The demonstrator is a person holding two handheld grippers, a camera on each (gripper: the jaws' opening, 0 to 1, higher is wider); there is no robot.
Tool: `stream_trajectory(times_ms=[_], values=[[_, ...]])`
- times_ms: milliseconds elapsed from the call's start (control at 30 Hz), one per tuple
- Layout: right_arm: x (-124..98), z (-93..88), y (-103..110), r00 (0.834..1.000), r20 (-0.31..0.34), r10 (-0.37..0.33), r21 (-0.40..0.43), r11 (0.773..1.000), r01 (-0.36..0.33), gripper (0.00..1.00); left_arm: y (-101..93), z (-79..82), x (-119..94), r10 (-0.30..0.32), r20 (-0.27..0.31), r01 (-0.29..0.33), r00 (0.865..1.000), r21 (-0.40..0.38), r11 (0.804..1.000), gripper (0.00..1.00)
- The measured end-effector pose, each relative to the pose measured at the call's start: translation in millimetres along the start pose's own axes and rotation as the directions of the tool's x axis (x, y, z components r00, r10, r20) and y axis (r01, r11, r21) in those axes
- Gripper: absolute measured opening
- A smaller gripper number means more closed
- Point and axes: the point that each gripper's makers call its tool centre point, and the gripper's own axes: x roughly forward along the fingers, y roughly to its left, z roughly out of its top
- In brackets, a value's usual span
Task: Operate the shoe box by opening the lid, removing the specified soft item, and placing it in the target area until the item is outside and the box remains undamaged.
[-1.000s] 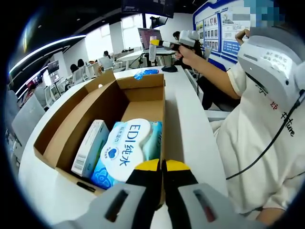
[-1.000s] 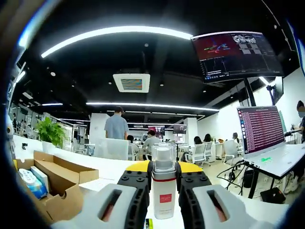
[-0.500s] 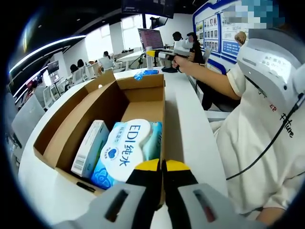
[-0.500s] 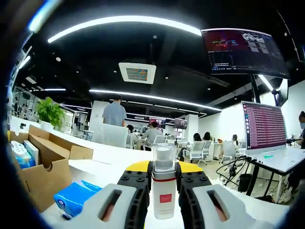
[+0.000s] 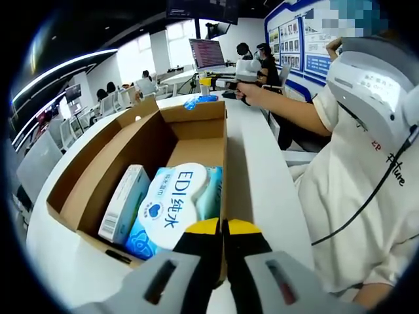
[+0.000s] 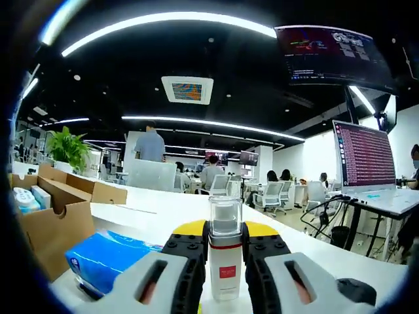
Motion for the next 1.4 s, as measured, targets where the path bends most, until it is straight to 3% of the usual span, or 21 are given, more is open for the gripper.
stream_trajectory(times_ms=[67, 167, 467, 633, 1100, 1400], values=[[-0.8, -8.4, -0.6, 1.000, -0.024, -0.013, -0.016, 1.000, 0.013, 0.19, 0.0, 0.0, -0.1, 0.001, 0.001, -0.001, 1.000, 0.000, 1.000, 0.02], [-5.6, -2.1, 2.0, 1.000, 0.022, -0.007, -0.010, 1.000, 0.007, 0.19, -0.3, -0.1, -0.1, 0.002, 0.000, -0.002, 1.000, 0.003, 1.000, 0.02], [-6.6, -1.6, 2.3, 1.000, -0.002, -0.013, -0.006, 1.000, 0.013, 0.20, -0.7, -0.2, 0.2, 0.003, 0.001, -0.003, 1.000, 0.003, 1.000, 0.02], [-5.4, -3.2, 5.6, 1.000, -0.017, -0.017, -0.054, 0.998, 0.016, 0.20, -0.7, -0.2, 0.2, 0.004, 0.000, -0.004, 1.000, 0.003, 1.000, 0.02], [-5.1, -5.9, 2.6, 0.999, -0.037, 0.028, -0.001, 1.000, -0.028, 0.20, -0.2, 0.1, 0.1, 0.007, 0.001, -0.007, 1.000, 0.004, 1.000, 0.02], [-5.6, -13.8, 5.1, 0.996, -0.075, 0.042, 0.028, 0.999, -0.040, 0.36, 0.0, 0.2, 0.2, 0.008, 0.000, -0.008, 1.000, 0.007, 1.000, 0.02]])
